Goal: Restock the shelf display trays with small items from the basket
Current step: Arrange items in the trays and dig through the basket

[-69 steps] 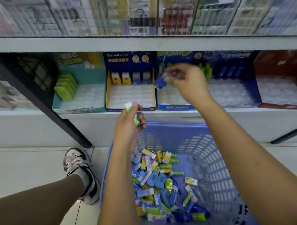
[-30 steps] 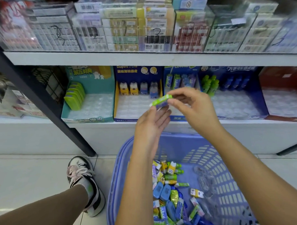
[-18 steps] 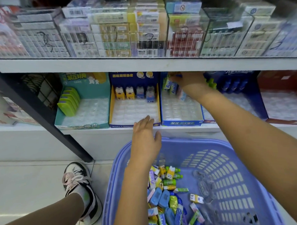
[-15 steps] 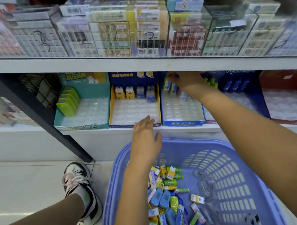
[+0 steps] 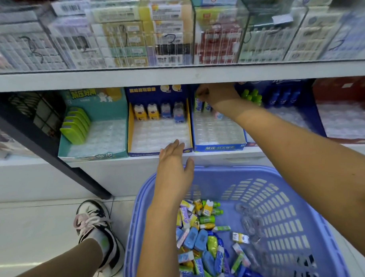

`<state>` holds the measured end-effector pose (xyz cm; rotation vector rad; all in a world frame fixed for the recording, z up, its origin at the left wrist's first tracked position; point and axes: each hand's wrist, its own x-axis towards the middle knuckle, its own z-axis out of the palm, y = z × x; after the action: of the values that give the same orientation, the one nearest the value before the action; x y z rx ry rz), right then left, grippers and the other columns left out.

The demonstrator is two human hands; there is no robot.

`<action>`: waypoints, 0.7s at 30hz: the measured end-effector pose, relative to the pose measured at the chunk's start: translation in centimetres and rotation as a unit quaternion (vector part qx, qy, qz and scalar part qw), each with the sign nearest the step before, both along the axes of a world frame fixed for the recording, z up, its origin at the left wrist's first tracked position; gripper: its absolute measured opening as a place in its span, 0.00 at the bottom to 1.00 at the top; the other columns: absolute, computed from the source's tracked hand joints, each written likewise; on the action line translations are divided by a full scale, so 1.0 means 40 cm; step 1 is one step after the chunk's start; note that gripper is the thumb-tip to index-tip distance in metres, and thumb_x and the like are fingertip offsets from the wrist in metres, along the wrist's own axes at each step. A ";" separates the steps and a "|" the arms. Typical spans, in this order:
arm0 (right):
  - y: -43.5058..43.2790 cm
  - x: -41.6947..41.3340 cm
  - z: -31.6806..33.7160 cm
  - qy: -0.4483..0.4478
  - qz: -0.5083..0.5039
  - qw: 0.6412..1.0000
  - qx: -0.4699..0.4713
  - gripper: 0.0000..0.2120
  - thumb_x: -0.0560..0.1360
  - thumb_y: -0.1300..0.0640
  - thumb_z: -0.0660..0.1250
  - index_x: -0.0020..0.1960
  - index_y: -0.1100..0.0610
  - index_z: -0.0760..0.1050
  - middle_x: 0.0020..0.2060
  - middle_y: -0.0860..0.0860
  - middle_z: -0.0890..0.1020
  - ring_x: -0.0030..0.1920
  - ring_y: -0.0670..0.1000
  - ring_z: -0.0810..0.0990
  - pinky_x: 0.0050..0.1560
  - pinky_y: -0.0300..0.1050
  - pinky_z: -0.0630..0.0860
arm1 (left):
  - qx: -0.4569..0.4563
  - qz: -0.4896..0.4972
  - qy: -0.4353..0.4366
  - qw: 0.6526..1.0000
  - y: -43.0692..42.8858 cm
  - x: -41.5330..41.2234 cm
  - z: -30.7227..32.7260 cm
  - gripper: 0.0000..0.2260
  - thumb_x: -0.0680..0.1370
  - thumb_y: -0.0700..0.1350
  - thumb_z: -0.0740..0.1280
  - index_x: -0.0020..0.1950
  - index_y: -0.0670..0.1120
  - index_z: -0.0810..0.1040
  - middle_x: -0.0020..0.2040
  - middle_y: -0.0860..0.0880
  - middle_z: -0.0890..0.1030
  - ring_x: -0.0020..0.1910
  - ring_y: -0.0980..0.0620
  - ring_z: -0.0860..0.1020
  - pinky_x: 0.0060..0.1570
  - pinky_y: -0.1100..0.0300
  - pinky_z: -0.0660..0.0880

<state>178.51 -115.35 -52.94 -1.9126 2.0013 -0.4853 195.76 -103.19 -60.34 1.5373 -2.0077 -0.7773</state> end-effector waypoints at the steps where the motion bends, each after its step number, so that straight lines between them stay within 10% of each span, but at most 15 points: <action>1: 0.016 0.001 0.005 -0.005 -0.003 1.000 -0.027 0.13 0.77 0.62 0.62 0.59 0.65 0.76 0.57 0.59 0.80 0.55 0.57 0.78 0.57 0.48 0.74 | -0.008 -0.001 0.026 1.000 0.008 -0.001 0.008 0.20 0.81 0.44 0.60 0.73 0.45 0.67 0.75 0.50 0.63 0.74 0.53 0.59 0.71 0.66 0.52; 4: 0.115 -0.010 0.011 -0.026 0.012 0.996 -0.084 0.09 0.75 0.56 0.67 0.53 0.59 0.79 0.48 0.52 0.81 0.45 0.47 0.77 0.45 0.37 0.70 | -0.059 0.000 0.095 0.994 0.035 -0.017 0.026 0.14 0.80 0.43 0.61 0.65 0.47 0.74 0.64 0.51 0.75 0.62 0.55 0.73 0.59 0.70 0.65; 8: 0.318 -0.051 -0.071 0.025 0.089 0.990 0.109 0.10 0.71 0.49 0.71 0.49 0.52 0.77 0.35 0.42 0.75 0.37 0.44 0.71 0.34 0.30 0.66 | 0.020 -0.049 0.076 0.996 0.062 -0.071 -0.017 0.08 0.78 0.42 0.63 0.55 0.46 0.79 0.46 0.51 0.81 0.47 0.54 0.79 0.49 0.62 0.75; 14: 0.495 -0.082 -0.391 0.103 0.094 0.889 0.435 0.13 0.73 0.54 0.70 0.54 0.60 0.77 0.48 0.56 0.82 0.45 0.54 0.79 0.41 0.43 0.74 | 0.229 -0.224 -0.185 0.929 0.180 -0.133 -0.248 0.11 0.78 0.40 0.61 0.56 0.39 0.79 0.55 0.37 0.80 0.55 0.40 0.77 0.52 0.51 0.74; 18: 0.579 -0.088 -0.565 0.141 0.101 0.873 0.456 0.22 0.76 0.55 0.65 0.67 0.62 0.69 0.62 0.60 0.75 0.56 0.58 0.76 0.51 0.49 0.73 | 0.298 -0.294 -0.293 0.860 0.258 -0.120 -0.361 0.10 0.77 0.38 0.64 0.58 0.38 0.75 0.57 0.38 0.76 0.50 0.43 0.76 0.49 0.49 0.73; 21: 0.594 -0.094 -0.628 0.121 0.077 0.888 0.437 0.19 0.77 0.56 0.61 0.65 0.64 0.66 0.63 0.61 0.72 0.62 0.59 0.71 0.56 0.48 0.70 | 0.273 -0.279 -0.300 0.870 0.245 -0.107 -0.399 0.18 0.77 0.36 0.64 0.67 0.39 0.71 0.63 0.38 0.73 0.61 0.39 0.73 0.55 0.49 0.73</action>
<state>174.75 -91.58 -78.05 -1.5366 1.7107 0.6408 191.50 -93.39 -76.29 1.6360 -2.9631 -1.3025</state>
